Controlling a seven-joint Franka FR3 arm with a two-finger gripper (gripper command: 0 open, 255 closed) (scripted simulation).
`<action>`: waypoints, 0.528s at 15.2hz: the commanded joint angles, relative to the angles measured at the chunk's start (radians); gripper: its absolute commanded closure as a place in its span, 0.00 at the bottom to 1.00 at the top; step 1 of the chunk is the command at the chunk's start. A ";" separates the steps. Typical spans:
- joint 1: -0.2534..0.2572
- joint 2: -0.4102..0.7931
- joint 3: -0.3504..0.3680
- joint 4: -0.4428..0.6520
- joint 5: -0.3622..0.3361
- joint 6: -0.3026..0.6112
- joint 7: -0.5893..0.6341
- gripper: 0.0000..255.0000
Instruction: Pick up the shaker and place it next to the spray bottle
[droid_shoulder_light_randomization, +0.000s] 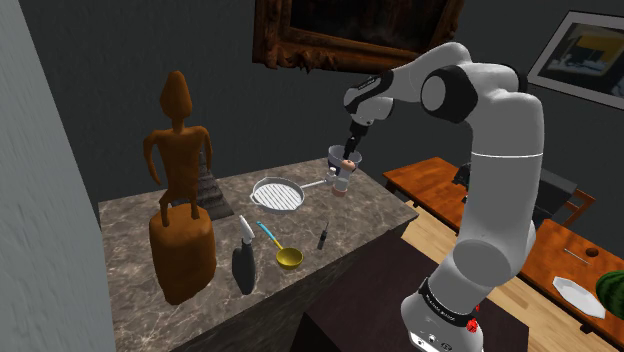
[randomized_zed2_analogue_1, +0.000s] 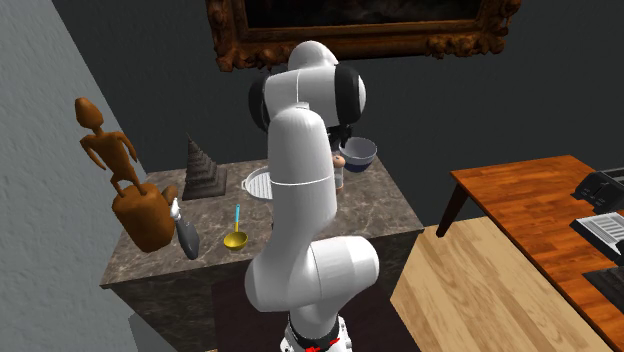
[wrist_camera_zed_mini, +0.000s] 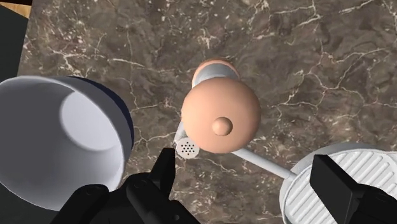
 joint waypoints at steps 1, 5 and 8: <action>-0.028 0.065 0.015 0.055 0.027 0.000 -0.027 0.00; -0.035 0.096 0.027 0.047 0.045 0.037 -0.037 0.00; -0.041 0.126 0.038 0.042 0.061 0.070 -0.047 0.00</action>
